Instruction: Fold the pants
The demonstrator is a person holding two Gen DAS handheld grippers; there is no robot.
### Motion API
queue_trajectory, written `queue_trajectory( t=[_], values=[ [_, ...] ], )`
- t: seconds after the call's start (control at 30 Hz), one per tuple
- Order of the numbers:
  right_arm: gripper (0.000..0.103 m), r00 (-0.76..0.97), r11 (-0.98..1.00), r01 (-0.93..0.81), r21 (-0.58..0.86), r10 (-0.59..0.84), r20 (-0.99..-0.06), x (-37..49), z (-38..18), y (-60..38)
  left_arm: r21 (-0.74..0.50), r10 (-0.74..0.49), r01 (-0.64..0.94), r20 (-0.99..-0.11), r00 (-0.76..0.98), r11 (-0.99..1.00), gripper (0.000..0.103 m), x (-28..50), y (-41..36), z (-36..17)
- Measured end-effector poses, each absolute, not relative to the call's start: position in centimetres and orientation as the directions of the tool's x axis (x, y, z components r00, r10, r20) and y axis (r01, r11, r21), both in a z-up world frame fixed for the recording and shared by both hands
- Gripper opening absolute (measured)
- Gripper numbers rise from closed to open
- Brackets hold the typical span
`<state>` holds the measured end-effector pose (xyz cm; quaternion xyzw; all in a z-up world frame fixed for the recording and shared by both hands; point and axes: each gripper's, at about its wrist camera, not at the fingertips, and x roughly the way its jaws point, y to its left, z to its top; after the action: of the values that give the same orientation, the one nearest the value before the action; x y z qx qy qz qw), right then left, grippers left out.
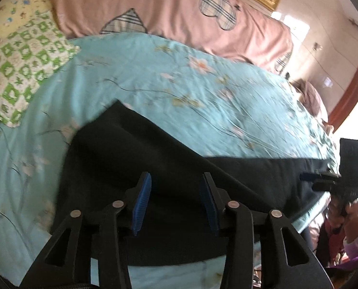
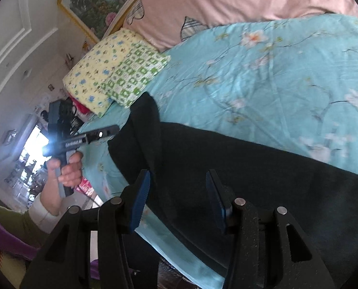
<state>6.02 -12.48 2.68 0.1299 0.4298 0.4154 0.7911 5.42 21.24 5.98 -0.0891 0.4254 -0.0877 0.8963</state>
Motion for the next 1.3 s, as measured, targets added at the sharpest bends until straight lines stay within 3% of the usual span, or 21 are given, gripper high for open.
queue_trajectory(
  t=[0.63, 1.07, 1.17, 1.2, 1.23, 1.3],
  values=[
    [0.05, 0.142, 0.557, -0.585, 0.59, 0.787, -0.601, 9.3, 1.3, -5.4, -0.265, -0.265, 0.074, -0.821, 0.506, 0.961, 0.066, 16.1, 29.0, 4.5],
    [0.05, 0.041, 0.519, -0.59, 0.618, 0.784, -0.619, 11.0, -0.8, -0.9, -0.407, -0.441, 0.171, -0.843, 0.308, 0.897, 0.069, 22.2, 30.4, 0.5],
    [0.05, 0.035, 0.517, -0.592, 0.619, 0.784, -0.62, 11.0, -1.1, -0.2, -0.408, -0.451, 0.198, -0.845, 0.287, 0.891, 0.056, 22.6, 29.7, 0.0],
    [0.05, 0.035, 0.519, -0.595, 0.614, 0.78, -0.625, 11.0, -1.3, 0.1, -0.408, -0.454, 0.207, -0.845, 0.284, 0.889, 0.042, 22.5, 29.5, 0.0],
    [0.046, 0.037, 0.522, -0.596, 0.609, 0.776, -0.629, 11.0, -1.3, 0.3, -0.397, -0.447, 0.217, -0.847, 0.287, 0.892, 0.033, 22.4, 29.2, 0.0],
    [0.028, 0.042, 0.529, -0.604, 0.596, 0.768, -0.639, 11.0, -1.5, 0.7, -0.353, -0.412, 0.226, -0.852, 0.322, 0.908, 0.018, 22.0, 28.9, 0.6]
  ],
)
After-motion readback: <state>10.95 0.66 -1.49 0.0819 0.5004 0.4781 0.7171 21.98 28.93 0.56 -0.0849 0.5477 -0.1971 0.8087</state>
